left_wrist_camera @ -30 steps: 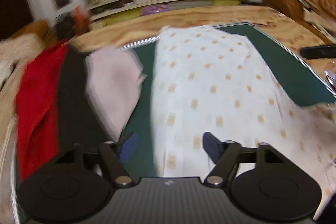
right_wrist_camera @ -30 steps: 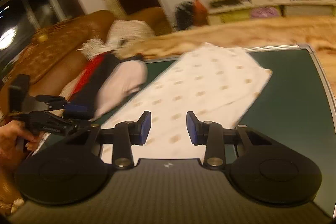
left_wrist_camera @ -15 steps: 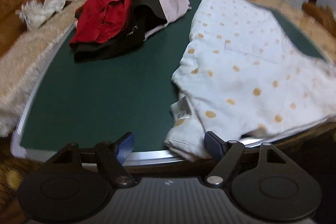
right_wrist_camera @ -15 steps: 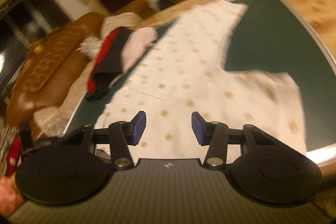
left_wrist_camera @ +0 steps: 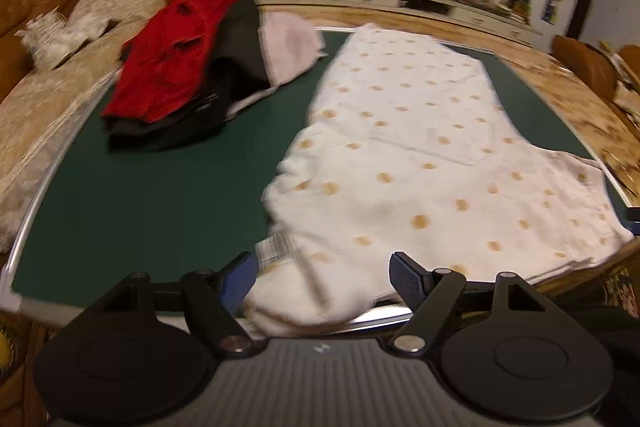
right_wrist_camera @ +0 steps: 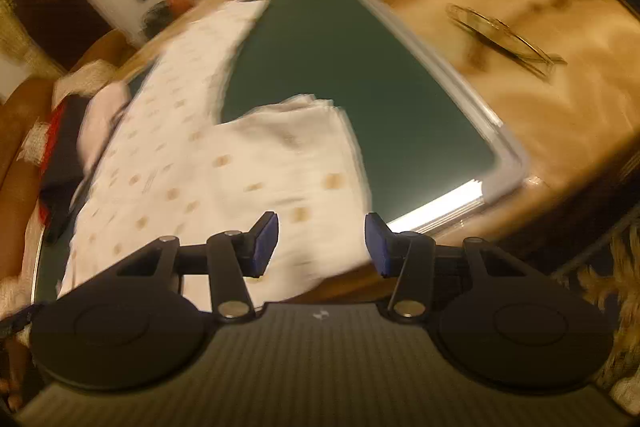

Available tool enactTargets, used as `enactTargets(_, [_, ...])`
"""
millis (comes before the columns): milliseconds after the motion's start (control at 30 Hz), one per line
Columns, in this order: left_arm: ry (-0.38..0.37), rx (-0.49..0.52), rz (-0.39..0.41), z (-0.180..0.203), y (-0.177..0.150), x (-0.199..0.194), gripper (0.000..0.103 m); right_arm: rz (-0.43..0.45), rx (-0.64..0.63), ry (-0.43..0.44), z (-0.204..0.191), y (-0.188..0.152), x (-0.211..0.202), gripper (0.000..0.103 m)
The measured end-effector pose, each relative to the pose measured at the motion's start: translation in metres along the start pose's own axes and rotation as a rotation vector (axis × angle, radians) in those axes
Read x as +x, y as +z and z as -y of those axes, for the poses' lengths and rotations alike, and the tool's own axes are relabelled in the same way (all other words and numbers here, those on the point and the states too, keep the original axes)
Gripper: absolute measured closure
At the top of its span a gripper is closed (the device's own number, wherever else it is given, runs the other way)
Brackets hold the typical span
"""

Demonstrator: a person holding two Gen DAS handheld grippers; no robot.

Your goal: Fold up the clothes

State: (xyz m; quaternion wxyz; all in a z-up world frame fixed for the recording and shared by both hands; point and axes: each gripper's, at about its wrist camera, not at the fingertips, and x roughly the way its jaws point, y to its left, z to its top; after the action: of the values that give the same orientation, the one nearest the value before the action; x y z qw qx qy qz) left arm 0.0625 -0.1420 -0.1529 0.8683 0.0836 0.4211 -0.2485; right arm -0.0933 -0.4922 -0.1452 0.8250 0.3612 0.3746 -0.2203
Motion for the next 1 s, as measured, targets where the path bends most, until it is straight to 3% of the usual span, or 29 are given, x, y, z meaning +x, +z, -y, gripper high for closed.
enactTargets(100, [-0.028, 0.066, -0.003, 0.024, 0.007, 0.006, 0.024, -0.019, 0.063, -0.012, 0.015, 0.004, 0.008, 0.048])
enactTargets(300, [-0.117, 0.104, 0.000, 0.055, 0.024, 0.016, 0.024, -0.040, 0.126, 0.031, 0.026, 0.012, 0.015, 0.048])
enactTargets(700, [-0.194, 0.171, -0.042, 0.085, 0.030, 0.042, 0.024, -0.107, -0.018, 0.114, 0.006, 0.021, 0.034, 0.048])
enactTargets(733, [-0.198, 0.175, -0.052, 0.086, 0.029, 0.045, 0.024, -0.107, -0.029, 0.111, 0.005, 0.021, 0.033, 0.050])
enactTargets(767, [-0.206, 0.180, -0.060, 0.086, 0.027, 0.047, 0.024, -0.110, -0.037, 0.105, 0.004, 0.021, 0.033, 0.061])
enactTargets(800, [-0.216, 0.185, -0.067, 0.086, 0.025, 0.048, 0.024, -0.131, -0.018, 0.127, 0.008, 0.021, 0.036, 0.072])
enactTargets(833, [-0.226, 0.194, -0.073, 0.086, 0.023, 0.049, 0.024, -0.154, 0.004, 0.151, 0.012, 0.020, 0.038, 0.093])
enactTargets(1000, [-0.259, 0.256, -0.104, 0.085, 0.011, 0.053, 0.024, -0.157, 0.057, 0.265, 0.000, 0.034, 0.034, 0.096])
